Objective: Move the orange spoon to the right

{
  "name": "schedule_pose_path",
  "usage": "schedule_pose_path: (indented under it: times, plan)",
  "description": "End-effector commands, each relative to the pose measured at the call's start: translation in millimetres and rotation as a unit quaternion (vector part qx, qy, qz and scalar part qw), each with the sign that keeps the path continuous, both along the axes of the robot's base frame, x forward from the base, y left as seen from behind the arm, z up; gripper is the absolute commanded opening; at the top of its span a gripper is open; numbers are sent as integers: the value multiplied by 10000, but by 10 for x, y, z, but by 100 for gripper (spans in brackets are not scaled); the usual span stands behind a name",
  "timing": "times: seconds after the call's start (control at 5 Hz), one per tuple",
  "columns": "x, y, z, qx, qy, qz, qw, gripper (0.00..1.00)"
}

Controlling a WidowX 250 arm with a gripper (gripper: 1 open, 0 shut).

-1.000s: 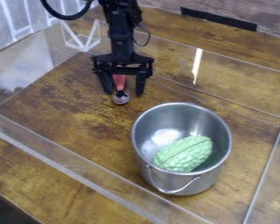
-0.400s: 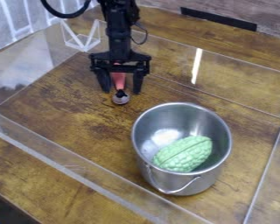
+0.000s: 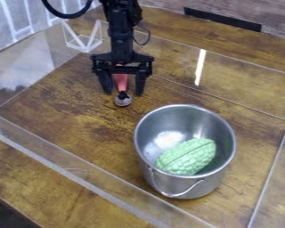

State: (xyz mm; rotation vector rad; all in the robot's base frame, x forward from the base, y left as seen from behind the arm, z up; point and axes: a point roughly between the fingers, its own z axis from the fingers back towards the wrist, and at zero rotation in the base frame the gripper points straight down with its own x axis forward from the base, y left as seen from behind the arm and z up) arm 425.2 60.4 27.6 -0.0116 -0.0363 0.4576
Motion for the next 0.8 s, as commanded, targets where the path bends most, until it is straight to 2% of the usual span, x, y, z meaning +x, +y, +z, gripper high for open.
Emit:
schedule_pose_path:
  times: [0.0, 0.2, 0.4, 0.6]
  plan:
    - [81, -7, 249, 33, -317, 15, 9995, 100]
    - [97, -15, 251, 35, -320, 12, 9995, 0]
    - [121, -43, 321, 57, -351, 29, 9994, 0]
    - [182, -122, 542, 85, -500, 24, 9987, 0]
